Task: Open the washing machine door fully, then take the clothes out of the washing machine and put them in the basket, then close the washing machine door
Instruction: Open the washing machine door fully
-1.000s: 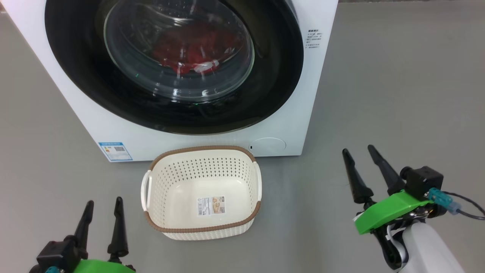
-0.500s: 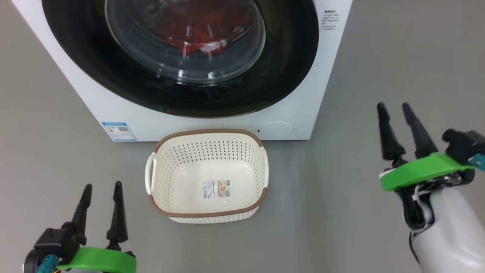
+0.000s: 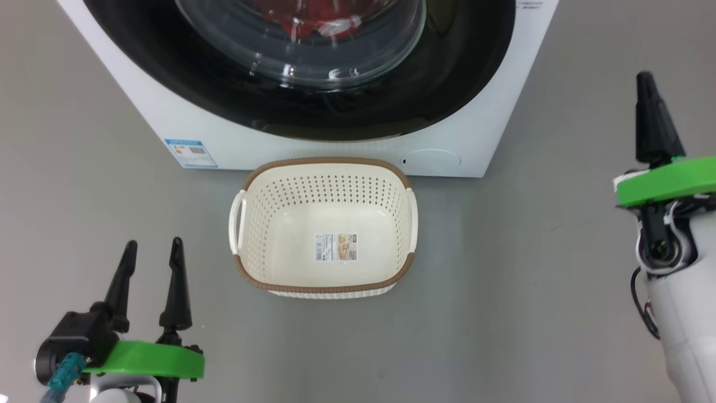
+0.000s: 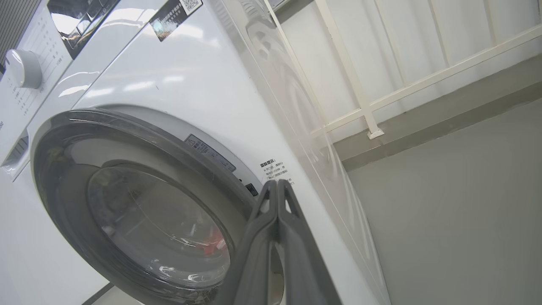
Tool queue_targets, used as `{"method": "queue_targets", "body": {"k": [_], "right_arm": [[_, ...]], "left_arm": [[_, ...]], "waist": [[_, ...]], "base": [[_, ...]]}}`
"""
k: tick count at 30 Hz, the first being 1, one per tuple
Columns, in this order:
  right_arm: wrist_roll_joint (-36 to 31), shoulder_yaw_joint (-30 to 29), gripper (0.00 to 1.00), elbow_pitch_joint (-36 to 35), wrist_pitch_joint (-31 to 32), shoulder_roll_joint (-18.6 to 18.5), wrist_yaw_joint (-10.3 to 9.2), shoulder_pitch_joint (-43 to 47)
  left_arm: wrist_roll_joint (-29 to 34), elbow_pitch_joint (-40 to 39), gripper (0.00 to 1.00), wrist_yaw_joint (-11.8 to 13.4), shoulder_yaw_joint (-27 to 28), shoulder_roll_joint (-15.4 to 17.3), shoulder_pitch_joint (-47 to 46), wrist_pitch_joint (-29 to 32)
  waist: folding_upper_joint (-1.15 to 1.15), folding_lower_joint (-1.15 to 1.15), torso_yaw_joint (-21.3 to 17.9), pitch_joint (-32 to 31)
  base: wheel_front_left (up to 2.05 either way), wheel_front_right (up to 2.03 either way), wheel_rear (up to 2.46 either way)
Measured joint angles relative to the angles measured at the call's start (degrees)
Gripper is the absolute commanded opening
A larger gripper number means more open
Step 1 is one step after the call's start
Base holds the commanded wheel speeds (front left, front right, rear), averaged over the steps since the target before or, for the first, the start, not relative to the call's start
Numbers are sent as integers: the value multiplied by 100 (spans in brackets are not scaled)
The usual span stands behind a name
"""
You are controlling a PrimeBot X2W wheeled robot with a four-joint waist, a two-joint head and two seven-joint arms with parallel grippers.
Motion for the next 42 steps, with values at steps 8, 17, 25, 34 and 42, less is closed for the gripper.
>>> {"method": "queue_targets", "body": {"k": [8,17,25,34,42], "right_arm": [[944,252,0,412,310,-312,0,-664],[1927,589,0,409,860,-711,0,-1310],[2627,641,0,754,1626,-966,0,-2012],[3178,846,0,966,2495,-1143,0,-2526],[3566,951,0,1026,3059,-1172,0,-2891]], "left_arm": [[-2,-86,100,0,-43,-10,-123,-2],[-71,-186,100,0,-47,-15,-220,-2],[-145,-202,100,4,-68,-16,-303,-2],[-224,-303,100,22,-137,-20,-452,-2],[-258,-374,100,56,-135,-21,-469,-2]], "waist": [[0,0,201,276],[0,0,408,529],[0,0,526,753],[0,0,642,992],[0,0,711,1185]], "base": [[0,0,0],[0,0,0],[0,0,0],[0,0,0],[0,0,0]]}}
